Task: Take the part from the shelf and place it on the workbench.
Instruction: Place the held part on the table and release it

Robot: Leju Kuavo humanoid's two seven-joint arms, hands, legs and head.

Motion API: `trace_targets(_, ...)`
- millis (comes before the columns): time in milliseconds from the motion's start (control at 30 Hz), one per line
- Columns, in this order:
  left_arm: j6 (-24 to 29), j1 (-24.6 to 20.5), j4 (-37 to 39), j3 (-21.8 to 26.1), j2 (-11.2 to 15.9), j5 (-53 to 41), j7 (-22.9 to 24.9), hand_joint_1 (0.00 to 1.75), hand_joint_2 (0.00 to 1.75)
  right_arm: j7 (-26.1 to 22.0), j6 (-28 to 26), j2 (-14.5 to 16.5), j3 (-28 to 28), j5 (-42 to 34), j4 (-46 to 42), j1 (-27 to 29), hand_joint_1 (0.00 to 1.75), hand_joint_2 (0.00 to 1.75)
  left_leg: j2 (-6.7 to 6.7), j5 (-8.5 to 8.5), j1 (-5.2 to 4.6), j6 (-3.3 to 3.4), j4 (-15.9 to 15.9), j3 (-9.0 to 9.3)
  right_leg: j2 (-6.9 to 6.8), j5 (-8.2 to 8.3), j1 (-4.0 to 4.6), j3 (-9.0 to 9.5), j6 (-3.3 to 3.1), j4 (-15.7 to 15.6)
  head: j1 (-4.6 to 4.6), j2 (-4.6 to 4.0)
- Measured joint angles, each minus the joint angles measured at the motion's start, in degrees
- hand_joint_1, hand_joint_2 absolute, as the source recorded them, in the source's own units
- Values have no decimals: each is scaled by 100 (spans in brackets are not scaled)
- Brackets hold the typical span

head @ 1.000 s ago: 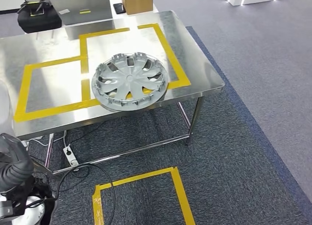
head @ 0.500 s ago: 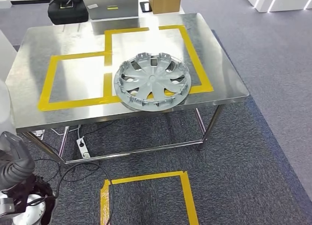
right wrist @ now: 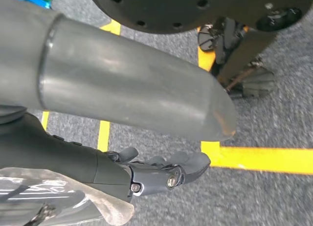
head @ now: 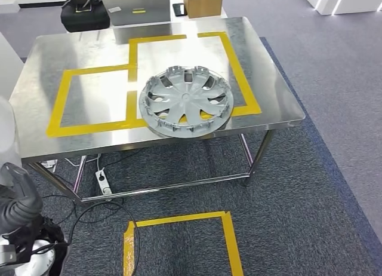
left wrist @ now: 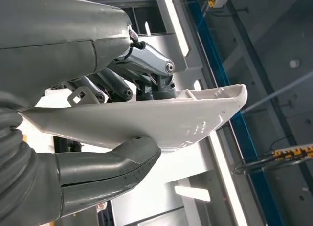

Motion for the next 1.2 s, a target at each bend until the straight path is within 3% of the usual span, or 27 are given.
trace_targets(100, 0, -7, 5, -56, 55, 49, 0, 175, 175, -22, -30, 2, 0, 10, 0, -11, 0, 0, -14, -18, -16, 94, -122, 32, -15, -5, 3, -24, 99, -14, 17, 2)
trace_targets(167, 0, -16, 4, -80, 80, 56, 0, 175, 175, -30, -42, 3, 0, 13, 0, -17, 0, 0, -21, 6, 2, 174, -166, 49, 2, -134, -7, -114, 146, 159, 26, 1)
trace_targets(267, 0, -20, 6, -118, 104, 77, 0, 175, 175, -47, -55, 5, 0, 18, 1, -20, 0, 0, -21, 9, -4, 242, -180, 51, 34, -619, -9, -621, 169, 1195, 46, 2)
trace_targets(300, 0, -16, 7, -128, 116, 94, 0, 175, 175, -56, -61, 7, 0, 21, 1, -16, 0, 0, -22, 5, -14, 248, -178, 51, 34, -707, -9, -787, 172, 1505, 45, 1)
trace_targets(333, 0, -16, 7, -138, 129, 112, 0, 175, 175, -66, -69, 8, 0, 25, 2, -13, 0, 0, -27, -1, -23, 253, -176, 55, 34, -683, -8, -867, 170, 1621, 45, 1)
trace_targets(367, 0, -16, 7, -148, 143, 128, 0, 175, 175, -72, -78, 9, 0, 27, 2, -11, 0, 0, -35, -8, -31, 255, -174, 63, 35, -549, -6, -837, 158, 1512, 45, 1)
trace_targets(433, 0, -17, 7, -170, 164, 144, 0, 175, 175, -85, -88, 8, 0, 31, 2, -11, 0, 0, -52, -28, -40, 243, -172, 89, 46, -136, 5, -516, 103, 783, 47, 1)
trace_targets(500, 0, -18, 7, -185, 182, 158, 0, 175, 175, -106, -91, 5, 0, 36, 1, -16, 0, 0, -60, -52, -59, 199, -152, 86, 67, 52, 25, -200, 48, 154, 43, 2)
trace_targets(600, 0, -10, 5, -203, 205, 173, 0, 175, 175, -131, -97, 6, 0, 45, 1, -8, 0, 0, -64, -60, -55, 110, -150, 74, 77, 40, 37, -100, 5, 6, 41, 1)
trace_targets(667, 0, -16, 3, -208, 224, 173, 0, 175, 175, -141, -97, 12, 0, 51, 1, -3, 0, 0, -54, -155, -45, 40, -10, 34, 65, 48, 11, -52, -43, -36, 22, 1)
trace_targets(700, 0, -18, 2, -210, 235, 173, 0, 175, 175, -143, -98, 15, 0, 52, 1, -4, 0, 0, -48, -279, -35, 1, 218, -64, 56, 45, -5, -22, -68, -55, 7, 2)
trace_targets(767, 0, -7, 3, -211, 256, 173, 0, 175, 175, -145, -99, 17, 0, 54, 0, -6, 0, 0, -39, -606, -5, -68, 976, -434, 41, 16, -6, 14, -103, -58, -19, 1)
trace_targets(800, 0, 5, 4, -211, 265, 174, 0, 175, 175, -145, -99, 18, 0, 55, 0, -6, 0, 0, -37, -712, 8, -91, 1325, -624, 38, 0, -6, 32, -109, -58, -20, 1)
trace_targets(833, 0, 14, 4, -211, 274, 174, 0, 175, 175, -145, -99, 19, 0, 56, 1, -4, 0, 0, -34, -714, 16, -105, 1516, -745, 36, -19, -6, 53, -109, -57, -20, 1)
trace_targets(867, 0, 19, 4, -211, 282, 175, 0, 175, 175, -145, -99, 21, 0, 57, 1, -3, 0, 0, -31, -598, 22, -109, 1484, -761, 37, -42, -6, 82, -104, -57, -22, 2)
trace_targets(900, 0, 20, 4, -211, 288, 175, 0, 175, 175, -145, -99, 25, 0, 57, 2, -2, 0, 0, -26, -383, 24, -102, 1228, -667, 38, -70, -7, 123, -95, -57, -22, 1)
trace_targets(933, 0, 19, 4, -211, 294, 175, 0, 175, 175, -146, -99, 30, 0, 57, 2, -1, 0, 0, -18, -133, 23, -80, 830, -500, 40, -102, -7, 165, -82, -58, -21, 1)
trace_targets(1000, 0, 13, 4, -212, 304, 174, 0, 175, 175, -152, -99, 38, -1, 59, 1, -7, 0, 0, 6, 110, -4, -9, 143, -190, 39, -173, 10, 206, -23, -58, -26, 1)
trace_targets(1033, 0, 11, 3, -214, 308, 174, 0, 175, 175, -155, -99, 39, -1, 60, 1, -9, 0, 0, 11, 110, -19, 30, -28, -114, 35, -197, 17, 201, 14, -69, -22, 1)
trace_targets(1133, 0, 19, 1, -217, 316, 173, 0, 175, 175, -156, -98, 48, 0, 63, 1, -11, 0, 0, -7, 37, -21, 147, -145, -40, 18, -208, 15, 248, 142, -37, 0, 2)
trace_targets(1200, 0, 12, -1, -217, 322, 172, 0, 175, 175, -160, -98, 51, 0, 65, 1, -21, 0, 0, -12, 28, 3, 218, -177, 42, 26, -287, 16, 94, 198, 315, 19, 2)
